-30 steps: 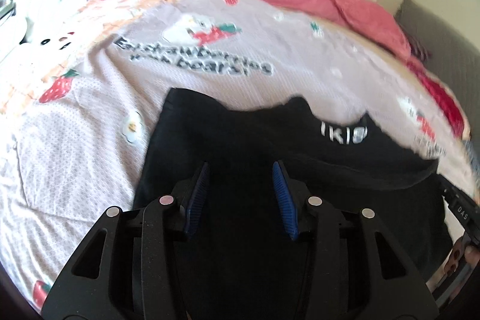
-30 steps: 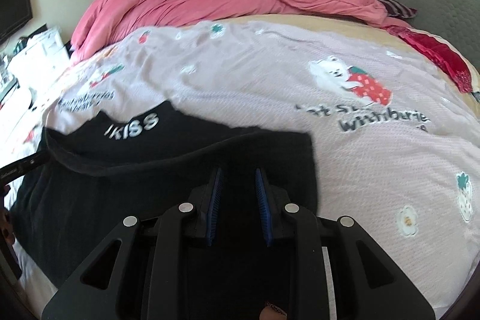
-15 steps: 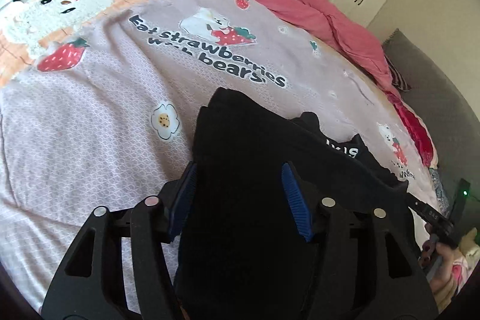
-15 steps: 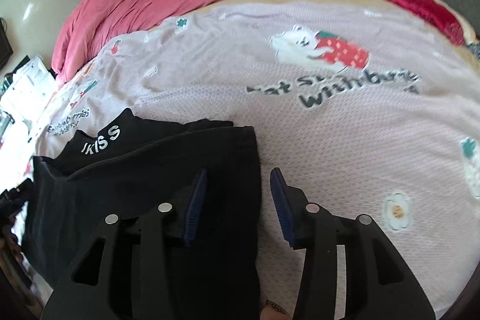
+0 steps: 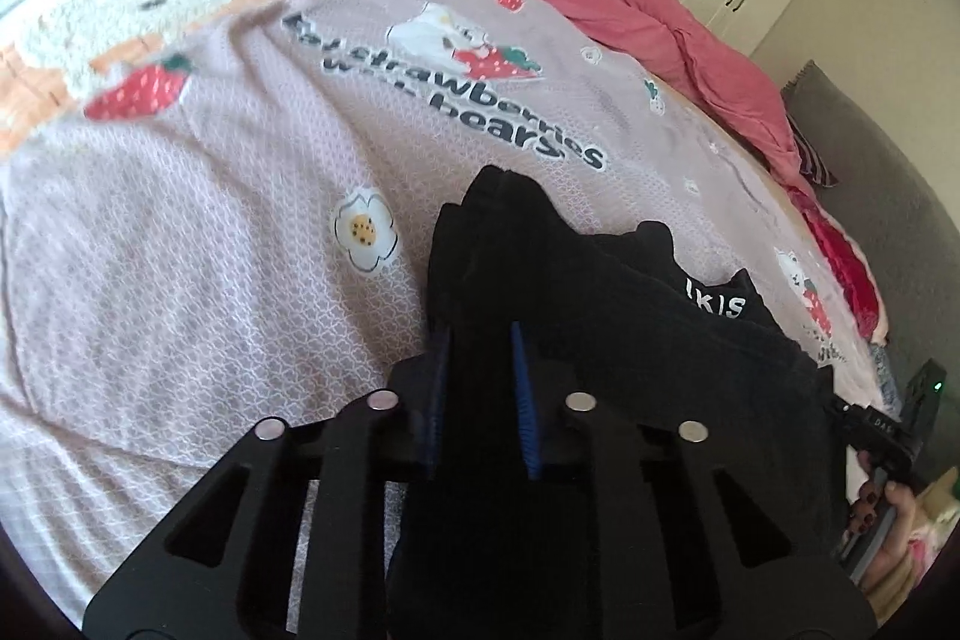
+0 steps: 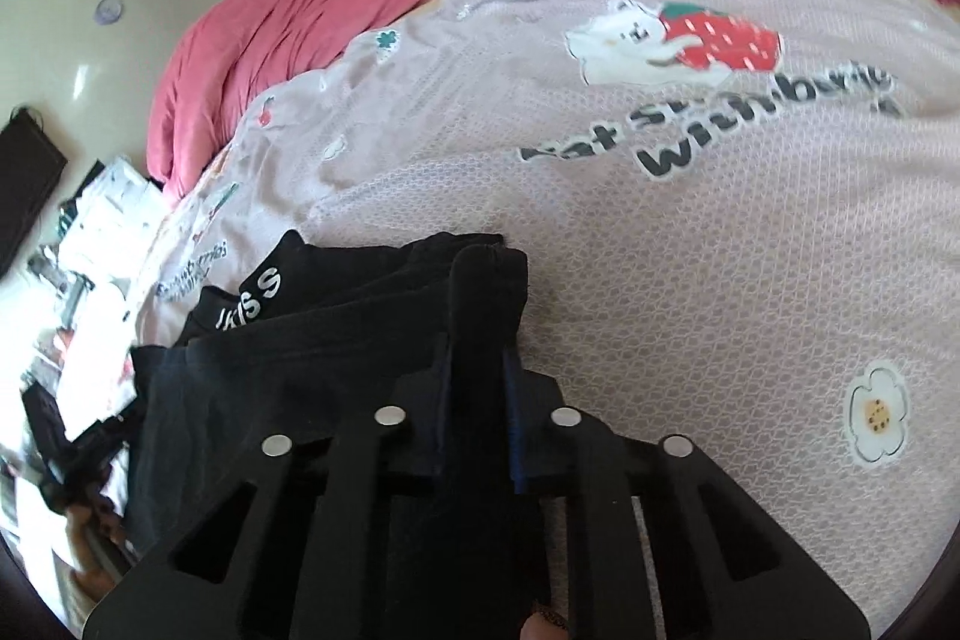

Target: Fold small clothes

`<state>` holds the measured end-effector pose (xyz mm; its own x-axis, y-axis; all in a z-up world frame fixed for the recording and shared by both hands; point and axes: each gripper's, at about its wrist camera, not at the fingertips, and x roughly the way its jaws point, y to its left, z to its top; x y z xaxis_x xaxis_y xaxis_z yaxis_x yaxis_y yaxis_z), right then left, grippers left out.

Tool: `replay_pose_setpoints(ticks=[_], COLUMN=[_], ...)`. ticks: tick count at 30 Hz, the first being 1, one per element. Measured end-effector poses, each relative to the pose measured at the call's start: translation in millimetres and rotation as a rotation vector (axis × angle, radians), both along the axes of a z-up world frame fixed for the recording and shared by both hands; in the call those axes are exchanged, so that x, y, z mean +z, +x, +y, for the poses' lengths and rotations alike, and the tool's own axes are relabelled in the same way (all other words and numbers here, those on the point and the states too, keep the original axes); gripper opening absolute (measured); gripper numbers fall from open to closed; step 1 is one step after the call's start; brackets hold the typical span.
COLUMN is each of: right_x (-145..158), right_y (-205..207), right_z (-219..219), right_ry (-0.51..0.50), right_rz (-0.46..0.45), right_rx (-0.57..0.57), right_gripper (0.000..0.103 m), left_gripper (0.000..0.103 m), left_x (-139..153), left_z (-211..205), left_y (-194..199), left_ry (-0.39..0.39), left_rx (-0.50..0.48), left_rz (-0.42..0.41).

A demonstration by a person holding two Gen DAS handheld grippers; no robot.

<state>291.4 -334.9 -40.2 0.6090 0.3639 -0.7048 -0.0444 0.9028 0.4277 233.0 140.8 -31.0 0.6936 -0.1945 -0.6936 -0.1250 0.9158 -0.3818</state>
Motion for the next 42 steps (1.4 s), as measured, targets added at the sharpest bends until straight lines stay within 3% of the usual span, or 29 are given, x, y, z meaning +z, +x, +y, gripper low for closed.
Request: replay_pose_setpoints(ticks=[4,10,15,21,25,30,38,42], right_x=[9,38,52,45,32,10,5,11], right_y=[-6,-16,-7,12,20,26,21,13], right_z=[6,5,8,15,21,23,29,33], right_ry=[-0.055,-0.07,-0.087,-0.114,-0.151,-0.203,-0.289,-0.335], right_rz=[-0.042,-0.15,-0.188,-0.16,-0.122,-0.054,-0.059,-0.087], right_rx=[-0.009,-0.018,-0.014,-0.02,-0.037,-0.056,-0.065,-0.059], right_gripper=[0.01,0.01,0.01,0.01,0.01,0.011,0.021,0.031], left_gripper=[0.007,0.002,0.002,0.003,0.003,0.003,0.005,0.006], left_x=[9,33,49,38,21,12,13,18], left_z=[-4,7,2,7,7,6,1,-2], left_y=[-7,-20,-22,-8,2,4,1,-3], left_ry=[0.042,-0.031,0.02,0.068,0.099,0.137,0.183,0.215], left_rx=[0.002,0.008,0.015,0.048,0.054,0.053,0.052,0.054], left_rz=[-0.04,-0.142,-0.208,-0.156,-0.082,-0.057,-0.049,-0.054])
